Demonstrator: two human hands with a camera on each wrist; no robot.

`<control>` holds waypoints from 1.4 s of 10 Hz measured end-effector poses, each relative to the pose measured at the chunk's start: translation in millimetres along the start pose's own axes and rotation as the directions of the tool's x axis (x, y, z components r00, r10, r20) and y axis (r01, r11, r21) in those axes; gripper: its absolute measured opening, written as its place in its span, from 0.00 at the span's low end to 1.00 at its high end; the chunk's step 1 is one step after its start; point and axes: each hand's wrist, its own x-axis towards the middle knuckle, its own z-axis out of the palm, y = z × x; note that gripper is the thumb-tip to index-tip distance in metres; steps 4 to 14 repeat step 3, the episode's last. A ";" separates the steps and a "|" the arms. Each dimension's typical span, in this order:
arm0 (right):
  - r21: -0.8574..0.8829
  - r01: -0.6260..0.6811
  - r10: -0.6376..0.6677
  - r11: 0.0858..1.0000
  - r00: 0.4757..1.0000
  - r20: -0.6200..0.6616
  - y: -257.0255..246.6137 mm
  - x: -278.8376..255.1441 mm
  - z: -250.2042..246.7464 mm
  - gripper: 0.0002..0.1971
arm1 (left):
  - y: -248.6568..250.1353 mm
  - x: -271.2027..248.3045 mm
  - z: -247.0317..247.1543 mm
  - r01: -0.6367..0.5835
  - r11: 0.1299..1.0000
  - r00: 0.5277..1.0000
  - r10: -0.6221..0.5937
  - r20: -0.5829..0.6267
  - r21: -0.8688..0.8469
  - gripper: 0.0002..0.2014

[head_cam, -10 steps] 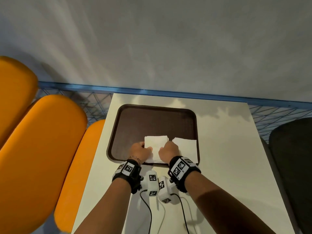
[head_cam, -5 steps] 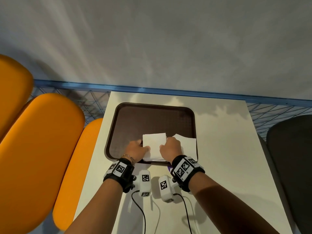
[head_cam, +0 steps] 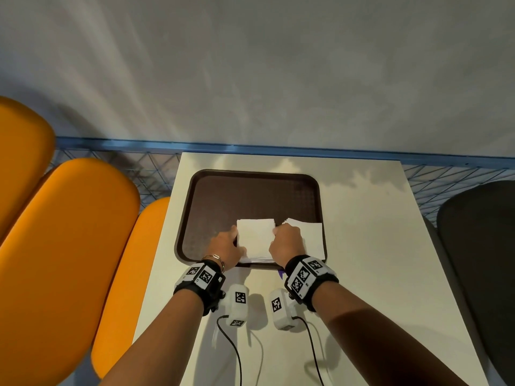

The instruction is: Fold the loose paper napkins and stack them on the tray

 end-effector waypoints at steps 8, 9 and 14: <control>0.129 0.048 -0.038 0.991 0.996 -0.079 3.3 -19.1 -4.8 0.11 | -1.3 -19.8 -7.6 0.054 0.975 0.997 -0.063 -0.035 -0.215 0.28; 0.129 0.048 -0.038 0.991 0.996 -0.079 3.3 -19.1 -4.8 0.11 | -1.3 -19.8 -7.6 0.054 0.975 0.997 -0.063 -0.035 -0.215 0.28; 0.129 0.048 -0.038 0.991 0.996 -0.079 3.3 -19.1 -4.8 0.11 | -1.3 -19.8 -7.6 0.054 0.975 0.997 -0.063 -0.035 -0.215 0.28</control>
